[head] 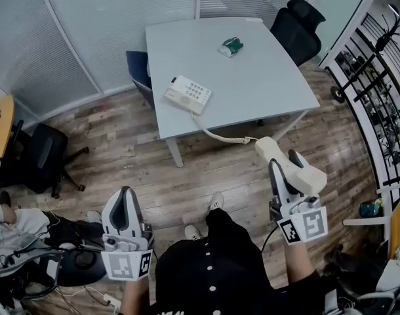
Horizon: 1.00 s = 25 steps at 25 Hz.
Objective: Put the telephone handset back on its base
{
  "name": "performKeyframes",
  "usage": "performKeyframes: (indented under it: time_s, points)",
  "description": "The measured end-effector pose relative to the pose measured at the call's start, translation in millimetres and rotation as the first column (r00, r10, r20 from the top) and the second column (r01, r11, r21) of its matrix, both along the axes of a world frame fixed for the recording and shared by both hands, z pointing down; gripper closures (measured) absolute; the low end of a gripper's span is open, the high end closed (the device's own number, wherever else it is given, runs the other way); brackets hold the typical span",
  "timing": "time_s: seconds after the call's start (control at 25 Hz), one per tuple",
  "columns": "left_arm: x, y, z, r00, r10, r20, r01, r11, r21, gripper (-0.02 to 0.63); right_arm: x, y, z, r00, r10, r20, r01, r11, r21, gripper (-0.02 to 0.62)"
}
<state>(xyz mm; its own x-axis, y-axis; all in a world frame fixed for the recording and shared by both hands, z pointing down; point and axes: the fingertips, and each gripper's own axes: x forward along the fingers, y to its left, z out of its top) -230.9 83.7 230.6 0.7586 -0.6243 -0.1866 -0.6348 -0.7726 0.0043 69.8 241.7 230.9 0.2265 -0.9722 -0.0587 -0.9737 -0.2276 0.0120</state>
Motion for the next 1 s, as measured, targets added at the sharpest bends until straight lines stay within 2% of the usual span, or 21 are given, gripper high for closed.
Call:
performKeyframes:
  time_s: [1.0]
  points:
    - [92,-78,-7,0.998,-0.060,0.011,0.060,0.998,0.000,0.591,96,-99,3,0.997,-0.075,0.018,0.075,0.997,-0.002,0.368]
